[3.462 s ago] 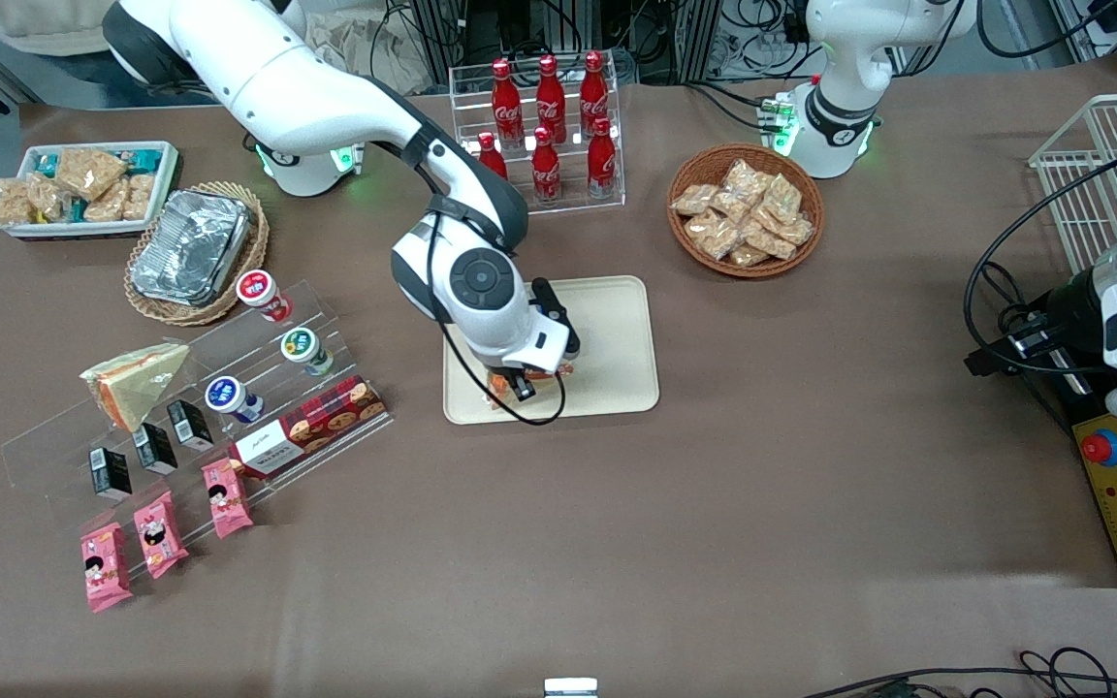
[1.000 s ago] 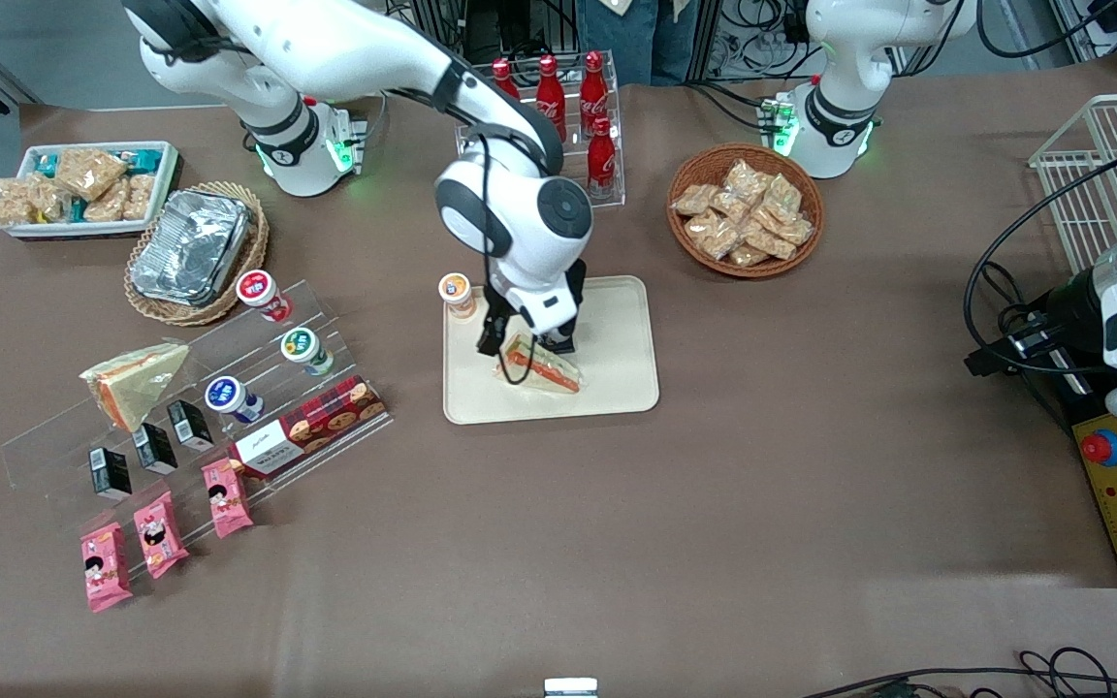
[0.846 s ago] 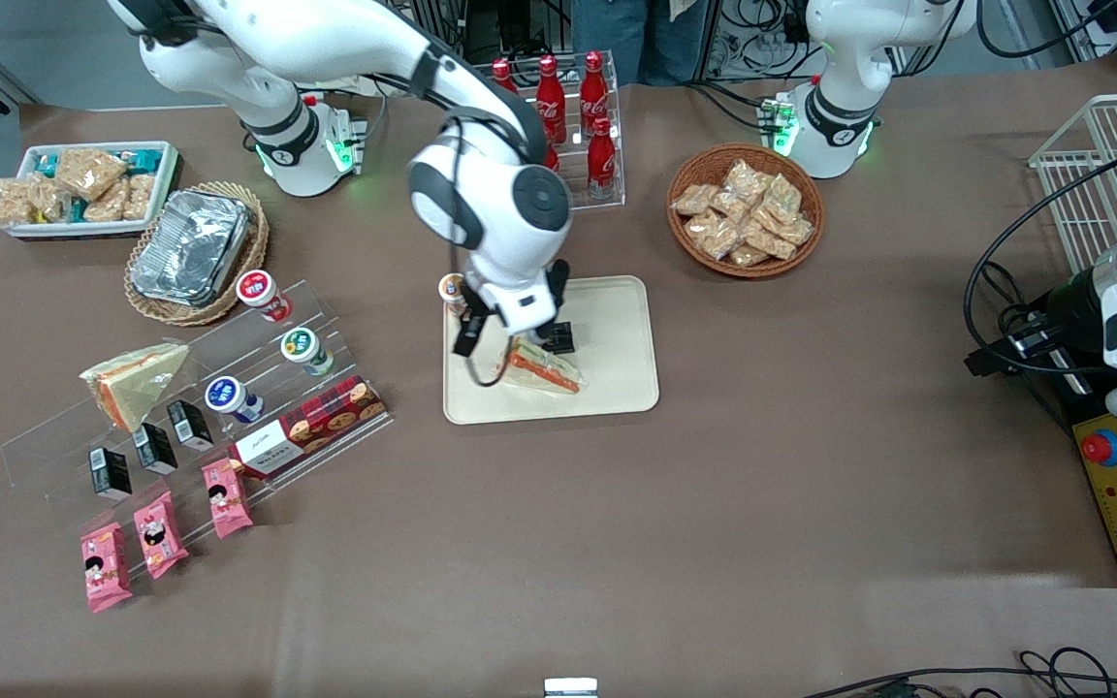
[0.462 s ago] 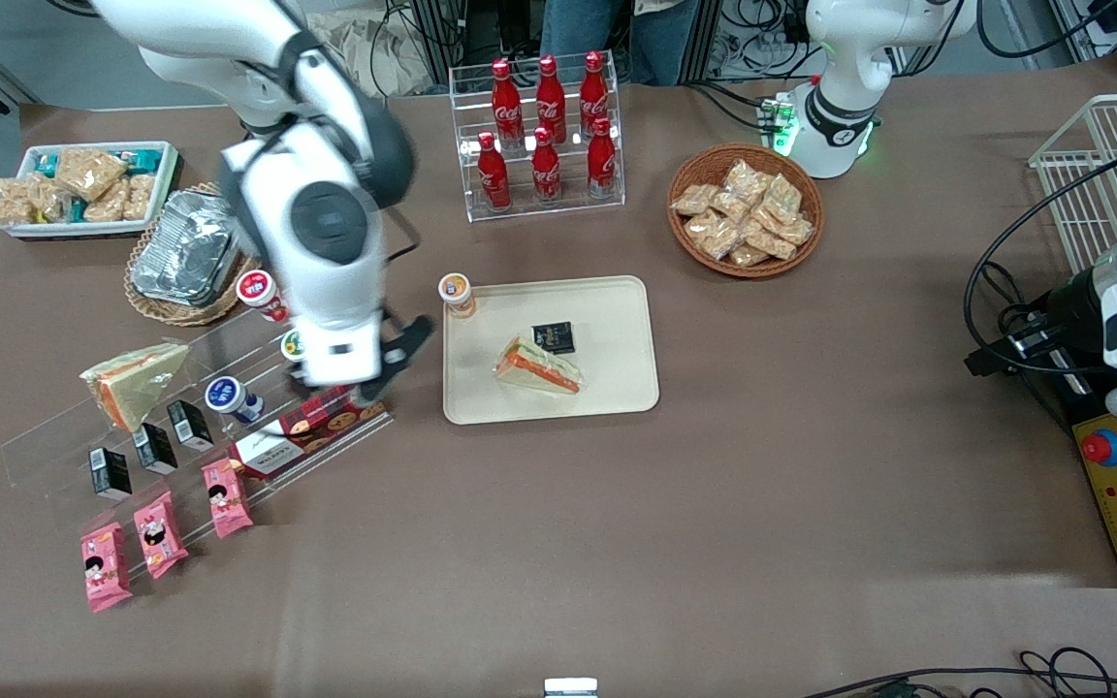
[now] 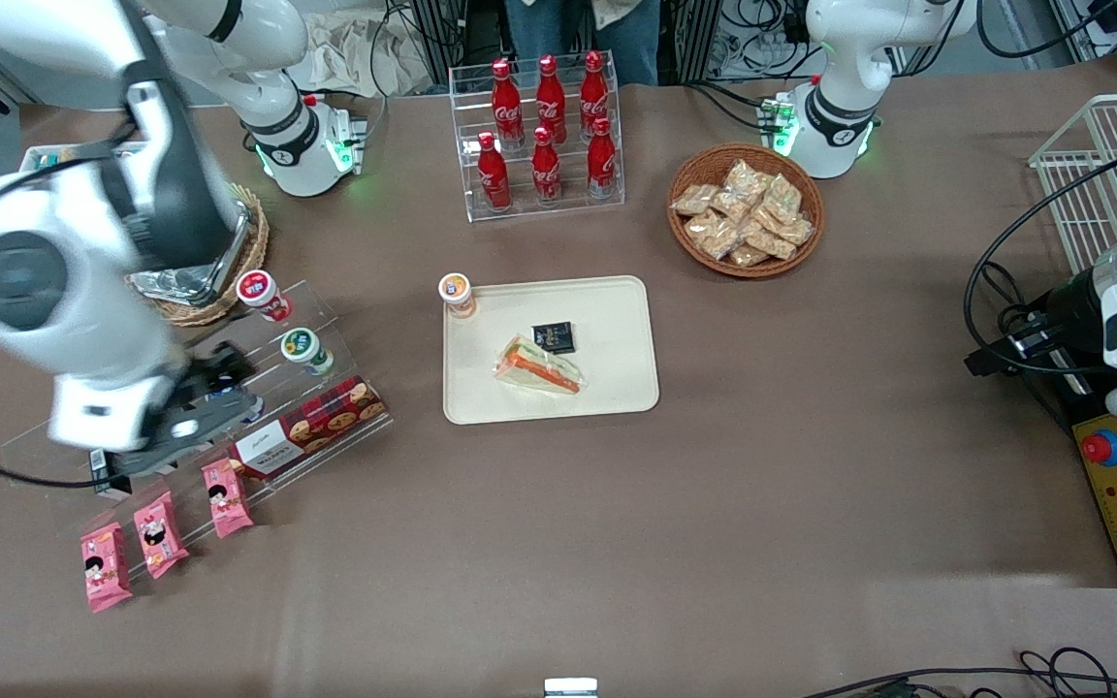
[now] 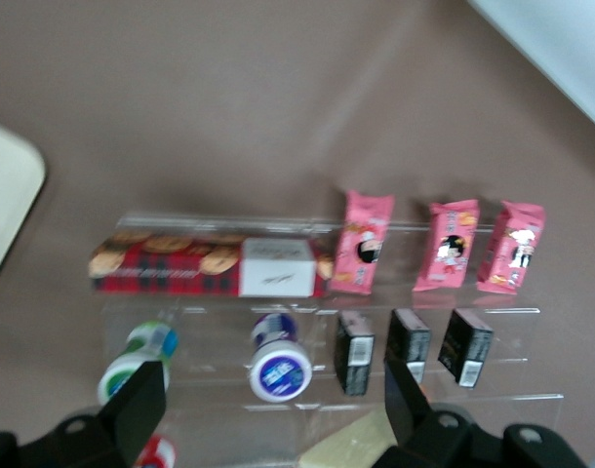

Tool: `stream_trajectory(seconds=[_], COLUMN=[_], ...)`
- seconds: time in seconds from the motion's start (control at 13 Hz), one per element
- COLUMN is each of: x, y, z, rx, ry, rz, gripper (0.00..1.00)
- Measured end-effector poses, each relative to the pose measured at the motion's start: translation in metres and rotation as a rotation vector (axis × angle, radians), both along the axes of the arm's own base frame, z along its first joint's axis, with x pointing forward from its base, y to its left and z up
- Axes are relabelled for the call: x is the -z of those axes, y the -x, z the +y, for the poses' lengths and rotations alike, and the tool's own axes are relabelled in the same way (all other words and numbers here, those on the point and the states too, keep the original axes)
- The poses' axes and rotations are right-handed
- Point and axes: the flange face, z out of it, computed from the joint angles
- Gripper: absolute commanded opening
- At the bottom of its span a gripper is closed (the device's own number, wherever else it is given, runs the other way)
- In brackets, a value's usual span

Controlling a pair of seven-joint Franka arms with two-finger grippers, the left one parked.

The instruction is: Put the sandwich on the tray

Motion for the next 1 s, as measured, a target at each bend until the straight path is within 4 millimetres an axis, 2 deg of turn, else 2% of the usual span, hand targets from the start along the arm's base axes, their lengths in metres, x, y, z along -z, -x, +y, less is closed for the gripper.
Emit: stream_trajectory(seconds=[0.23, 0.38, 0.54, 0.77, 1.0], x=[-0.020, -0.044, -0.061, -0.067, -0.065], y=[-0.002, 0.013, 0.034, 0.066, 0.086], z=[-0.085, -0.125, -0.145, -0.179, -0.184], rx=[0.200, 0.279, 0.331, 0.407, 0.422], ry=[-0.132, -0.160, -0.187, -0.222, -0.230], rz=[-0.035, -0.058, -0.062, -0.050, -0.038], gripper=[1.00, 1.00, 1.00, 1.00, 1.00])
